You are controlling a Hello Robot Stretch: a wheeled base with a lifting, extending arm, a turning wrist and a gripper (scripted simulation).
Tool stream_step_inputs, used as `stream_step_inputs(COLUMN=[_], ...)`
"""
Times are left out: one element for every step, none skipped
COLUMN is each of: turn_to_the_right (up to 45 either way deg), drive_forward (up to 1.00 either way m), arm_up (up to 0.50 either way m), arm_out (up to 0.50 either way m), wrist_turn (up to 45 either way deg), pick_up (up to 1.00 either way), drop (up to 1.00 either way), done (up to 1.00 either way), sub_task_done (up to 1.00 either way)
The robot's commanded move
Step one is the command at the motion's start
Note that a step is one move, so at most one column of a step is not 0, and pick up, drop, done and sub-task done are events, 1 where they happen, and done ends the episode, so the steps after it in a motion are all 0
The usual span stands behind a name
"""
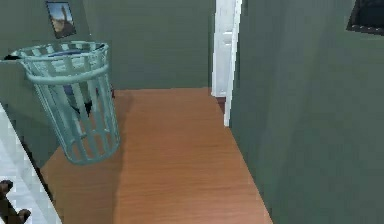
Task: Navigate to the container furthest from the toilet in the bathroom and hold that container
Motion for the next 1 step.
stream_step_inputs(turn_to_the_right=[0.0], drive_forward=[0.20], arm_up=[0.00], arm_out=[0.00], wrist_turn=[0.0], pick_up=[0.00], drop=[0.00], done=[0.00], sub_task_done=[0.00])
